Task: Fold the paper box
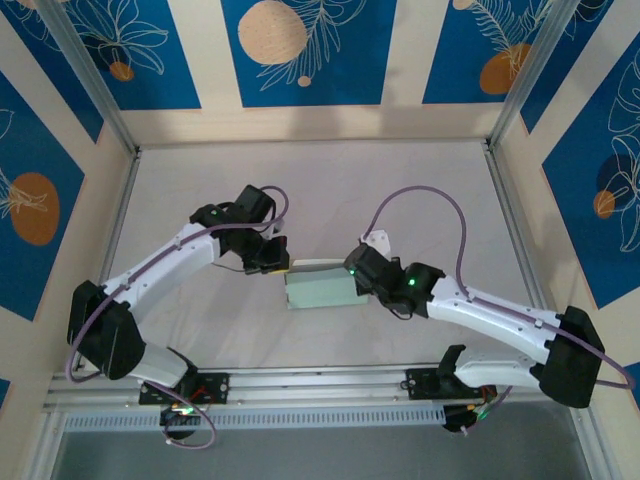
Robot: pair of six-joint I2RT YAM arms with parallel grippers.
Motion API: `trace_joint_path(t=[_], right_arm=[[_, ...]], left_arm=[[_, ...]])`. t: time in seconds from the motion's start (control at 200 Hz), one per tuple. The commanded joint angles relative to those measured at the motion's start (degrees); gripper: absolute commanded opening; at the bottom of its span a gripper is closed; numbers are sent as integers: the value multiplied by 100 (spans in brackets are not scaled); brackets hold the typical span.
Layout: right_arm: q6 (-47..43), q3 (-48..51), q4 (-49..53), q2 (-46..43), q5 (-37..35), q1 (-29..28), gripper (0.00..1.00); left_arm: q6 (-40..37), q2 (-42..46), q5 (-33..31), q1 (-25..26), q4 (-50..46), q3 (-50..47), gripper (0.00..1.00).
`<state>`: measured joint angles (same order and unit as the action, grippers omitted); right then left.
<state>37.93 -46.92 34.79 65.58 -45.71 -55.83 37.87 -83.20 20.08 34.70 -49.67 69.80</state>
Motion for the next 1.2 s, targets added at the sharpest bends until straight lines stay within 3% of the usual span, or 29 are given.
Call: trace_joint_path(t=[0.0, 0.285, 0.775, 1.196], right_arm=[[611, 481, 140, 88, 363, -323, 0], [1166, 631, 252, 175, -319, -683, 0], [1386, 476, 362, 601, -324, -666, 0], [1398, 463, 424, 622, -403, -672, 0]], left_arm=[[126, 142, 355, 67, 578, -40, 0], [62, 569, 65, 223, 658, -506, 0], [-237, 787, -396, 439, 674, -931, 0], [-519, 953, -637, 475, 219, -681, 0]])
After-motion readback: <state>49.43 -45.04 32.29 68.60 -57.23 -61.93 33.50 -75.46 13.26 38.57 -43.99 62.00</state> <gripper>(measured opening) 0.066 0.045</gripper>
